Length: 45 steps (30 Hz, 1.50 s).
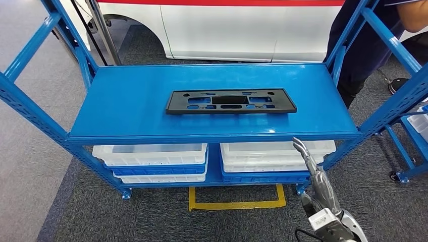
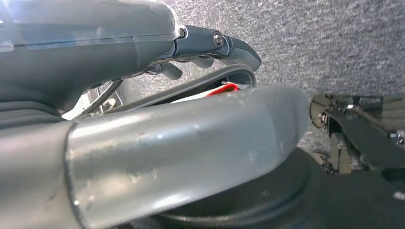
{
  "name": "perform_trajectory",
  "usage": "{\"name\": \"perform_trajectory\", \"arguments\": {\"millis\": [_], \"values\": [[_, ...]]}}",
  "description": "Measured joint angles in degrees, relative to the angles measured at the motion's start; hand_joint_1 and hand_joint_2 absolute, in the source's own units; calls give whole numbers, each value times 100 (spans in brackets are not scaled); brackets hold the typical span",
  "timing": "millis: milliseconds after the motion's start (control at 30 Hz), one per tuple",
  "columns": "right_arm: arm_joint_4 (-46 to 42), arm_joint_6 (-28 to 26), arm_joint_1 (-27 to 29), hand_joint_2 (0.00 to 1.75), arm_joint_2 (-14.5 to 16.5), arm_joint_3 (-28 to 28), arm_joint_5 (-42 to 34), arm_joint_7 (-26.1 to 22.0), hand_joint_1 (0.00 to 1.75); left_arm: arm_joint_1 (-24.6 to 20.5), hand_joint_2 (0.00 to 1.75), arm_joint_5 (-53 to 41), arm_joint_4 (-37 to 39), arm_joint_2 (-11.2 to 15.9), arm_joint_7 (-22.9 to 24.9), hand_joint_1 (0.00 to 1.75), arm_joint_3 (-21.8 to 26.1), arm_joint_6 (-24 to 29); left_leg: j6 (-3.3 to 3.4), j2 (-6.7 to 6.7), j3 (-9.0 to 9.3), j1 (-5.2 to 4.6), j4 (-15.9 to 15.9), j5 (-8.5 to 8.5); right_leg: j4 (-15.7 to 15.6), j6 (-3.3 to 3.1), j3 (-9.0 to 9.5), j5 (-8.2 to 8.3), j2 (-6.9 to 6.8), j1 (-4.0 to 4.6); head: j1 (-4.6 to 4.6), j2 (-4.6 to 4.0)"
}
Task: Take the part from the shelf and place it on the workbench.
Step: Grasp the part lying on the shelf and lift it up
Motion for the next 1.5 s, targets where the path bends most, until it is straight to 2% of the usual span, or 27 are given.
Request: {"name": "perform_trajectory", "arguments": {"millis": [200,433,733,967,1100,1333,1500], "values": [[233,67,-996,0,-37,402,-1,351,0,-15,0,-33,1,0,87,0,-147,-107,0,-1,4,0,2,1,0,2,2,1,-3,1,0,0],[492,-132,-1632,0,-78,787,190,657,0,-27,0,-138,2,1,198,0,-330,-153,0,-4,1,0,2,1,1,1,-1,1,-4,2,0,1],[925,-580,-2091,0,-200,1307,1422,1041,0,-45,0,-115,2,7,327,0,-482,-234,0,-5,-2,0,2,0,0,1,-1,1,-5,1,0,0],[1134,-675,-2367,0,-201,1668,1746,1165,0,-47,0,-90,2,7,360,0,-529,-269,0,-5,-3,0,1,1,1,1,-1,1,-5,2,0,0],[1234,-776,-2598,0,-145,1964,2200,1332,0,-55,0,-141,2,10,312,0,-592,-433,0,-5,-5,0,1,1,2,1,-1,1,-4,3,0,0],[1394,-823,-3058,0,133,2558,2322,1544,0,-61,0,-121,2,48,127,0,-669,-626,0,-6,-3,1,1,1,3,1,-2,0,-6,4,0,1],[1493,-861,-3180,0,195,2759,2289,1589,0,-61,0,-76,4,57,100,0,-670,-614,0,-11,-5,1,1,1,3,1,-2,0,-10,2,0,0]]}}
